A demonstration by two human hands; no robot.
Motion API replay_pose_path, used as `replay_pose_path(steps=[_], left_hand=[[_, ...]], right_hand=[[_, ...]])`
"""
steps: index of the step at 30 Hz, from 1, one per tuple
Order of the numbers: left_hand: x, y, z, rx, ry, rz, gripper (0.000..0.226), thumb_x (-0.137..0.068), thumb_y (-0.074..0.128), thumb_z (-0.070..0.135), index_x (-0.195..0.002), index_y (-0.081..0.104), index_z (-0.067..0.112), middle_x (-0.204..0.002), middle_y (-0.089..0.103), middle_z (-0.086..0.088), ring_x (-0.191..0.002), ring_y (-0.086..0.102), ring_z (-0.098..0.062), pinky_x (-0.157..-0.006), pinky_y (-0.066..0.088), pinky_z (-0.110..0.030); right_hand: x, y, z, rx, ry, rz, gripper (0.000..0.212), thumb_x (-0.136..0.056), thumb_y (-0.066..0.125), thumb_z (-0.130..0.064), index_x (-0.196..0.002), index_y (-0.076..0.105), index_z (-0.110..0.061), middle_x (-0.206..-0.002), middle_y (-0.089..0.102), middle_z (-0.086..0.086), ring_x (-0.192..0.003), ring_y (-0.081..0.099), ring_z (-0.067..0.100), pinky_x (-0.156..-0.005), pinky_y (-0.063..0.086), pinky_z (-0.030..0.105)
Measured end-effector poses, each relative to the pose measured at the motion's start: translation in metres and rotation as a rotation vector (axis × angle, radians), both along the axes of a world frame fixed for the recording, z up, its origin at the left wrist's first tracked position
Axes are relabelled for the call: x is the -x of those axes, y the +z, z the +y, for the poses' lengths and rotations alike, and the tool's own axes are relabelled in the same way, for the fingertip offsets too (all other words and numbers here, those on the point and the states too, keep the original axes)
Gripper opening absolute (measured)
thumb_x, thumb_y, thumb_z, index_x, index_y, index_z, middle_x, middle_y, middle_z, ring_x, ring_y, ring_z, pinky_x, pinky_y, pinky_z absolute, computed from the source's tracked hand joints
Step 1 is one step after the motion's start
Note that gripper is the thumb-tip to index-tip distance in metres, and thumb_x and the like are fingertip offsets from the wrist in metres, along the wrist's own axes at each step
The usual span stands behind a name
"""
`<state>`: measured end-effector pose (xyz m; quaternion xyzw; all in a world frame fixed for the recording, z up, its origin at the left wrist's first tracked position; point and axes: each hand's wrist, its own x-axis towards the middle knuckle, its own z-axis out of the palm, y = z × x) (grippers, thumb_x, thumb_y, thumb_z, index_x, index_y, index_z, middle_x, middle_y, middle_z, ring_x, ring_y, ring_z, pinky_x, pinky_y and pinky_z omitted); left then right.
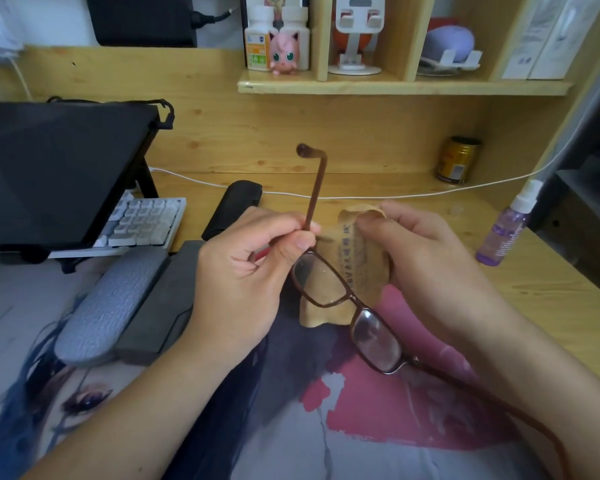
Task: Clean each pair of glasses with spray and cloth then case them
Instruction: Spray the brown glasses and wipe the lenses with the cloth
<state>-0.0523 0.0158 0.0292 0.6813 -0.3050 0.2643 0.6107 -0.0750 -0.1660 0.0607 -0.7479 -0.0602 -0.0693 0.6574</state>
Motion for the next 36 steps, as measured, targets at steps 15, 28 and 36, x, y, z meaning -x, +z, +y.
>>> replay_pose_path(steps=[15, 28, 36], left_hand=[[0.002, -0.001, 0.000, -0.092, -0.034, -0.079, 0.011, -0.096, 0.065, 0.013, -0.097, 0.074, 0.009, -0.090, 0.071, -0.008, -0.088, 0.066, -0.027, -0.079, 0.053, -0.035], [0.001, 0.002, 0.001, -0.180, -0.198, -0.085, 0.010, -0.093, 0.066, 0.016, -0.098, 0.072, 0.022, -0.091, 0.071, 0.009, -0.088, 0.066, -0.021, -0.082, 0.052, -0.034], [0.003, 0.003, -0.001, -0.142, -0.191, 0.042, 0.011, -0.091, 0.068, 0.016, -0.096, 0.074, 0.024, -0.087, 0.065, -0.001, -0.085, 0.066, -0.013, -0.077, 0.049, -0.022]], right_hand=[[0.011, 0.012, -0.008, -0.112, 0.460, 0.257, 0.020, -0.078, 0.072, 0.011, -0.087, 0.067, -0.007, -0.071, 0.065, 0.002, -0.054, 0.058, 0.008, -0.048, 0.047, 0.017], [0.015, 0.006, -0.007, -0.044, 0.781, 0.463, 0.019, -0.088, 0.057, 0.007, -0.090, 0.069, -0.009, -0.084, 0.065, 0.007, -0.078, 0.062, 0.020, -0.076, 0.049, 0.034], [0.012, -0.006, 0.006, -0.110, 0.613, 0.437, 0.021, -0.075, 0.069, 0.006, -0.073, 0.069, -0.014, -0.072, 0.065, 0.005, -0.067, 0.062, 0.020, -0.069, 0.048, 0.032]])
